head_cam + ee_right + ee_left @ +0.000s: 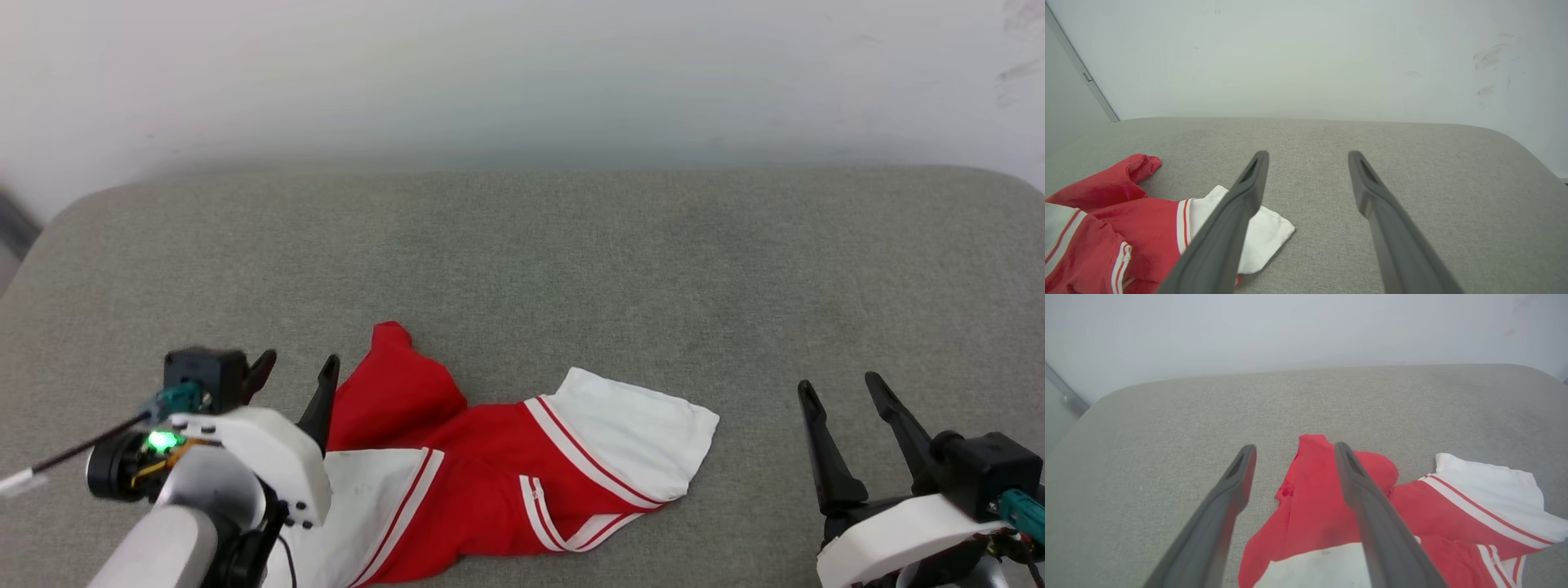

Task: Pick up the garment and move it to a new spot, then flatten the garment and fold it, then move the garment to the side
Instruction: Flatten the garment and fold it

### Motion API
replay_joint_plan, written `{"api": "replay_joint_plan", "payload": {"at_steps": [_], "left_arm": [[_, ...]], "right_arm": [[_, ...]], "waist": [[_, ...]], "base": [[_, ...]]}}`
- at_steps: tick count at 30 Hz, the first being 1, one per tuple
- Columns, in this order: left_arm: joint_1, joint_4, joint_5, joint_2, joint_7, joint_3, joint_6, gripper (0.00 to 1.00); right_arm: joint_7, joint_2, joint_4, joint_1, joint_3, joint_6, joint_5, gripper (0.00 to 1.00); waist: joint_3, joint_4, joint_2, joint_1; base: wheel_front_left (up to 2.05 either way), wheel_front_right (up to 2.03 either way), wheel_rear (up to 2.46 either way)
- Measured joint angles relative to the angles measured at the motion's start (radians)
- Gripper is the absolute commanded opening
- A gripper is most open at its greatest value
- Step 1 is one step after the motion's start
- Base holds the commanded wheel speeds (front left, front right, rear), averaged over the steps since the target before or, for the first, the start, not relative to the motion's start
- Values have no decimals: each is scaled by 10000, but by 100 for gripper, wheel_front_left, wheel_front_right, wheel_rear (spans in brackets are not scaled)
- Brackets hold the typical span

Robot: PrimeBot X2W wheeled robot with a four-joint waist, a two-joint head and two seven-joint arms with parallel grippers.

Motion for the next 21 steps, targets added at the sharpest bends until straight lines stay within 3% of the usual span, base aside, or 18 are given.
{"api": "replay_joint_plan", "payload": {"at_steps": [6,11,20,21], "left_arm": [[-1870,811,-345,272,1827,-782,-1340,100],[-2781,1854,-966,293,3480,-1237,-2052,100],[-3529,3175,-1509,481,5507,-1609,-2326,100],[-3607,3277,-1584,458,5657,-1620,-2353,83]], "right_arm": [[-52,0,-69,-420,176,0,-61,100],[-222,0,-12,-733,234,0,-56,100],[-454,0,224,-1041,378,0,132,100],[-485,0,280,-1055,397,0,146,100]], "waist": [[558,-235,0,0],[1132,-506,1,0],[2093,-1002,0,1],[2154,-1057,0,1]], "base": [[0,0,0],[0,0,0],[0,0,0],[0,0,0]]}}
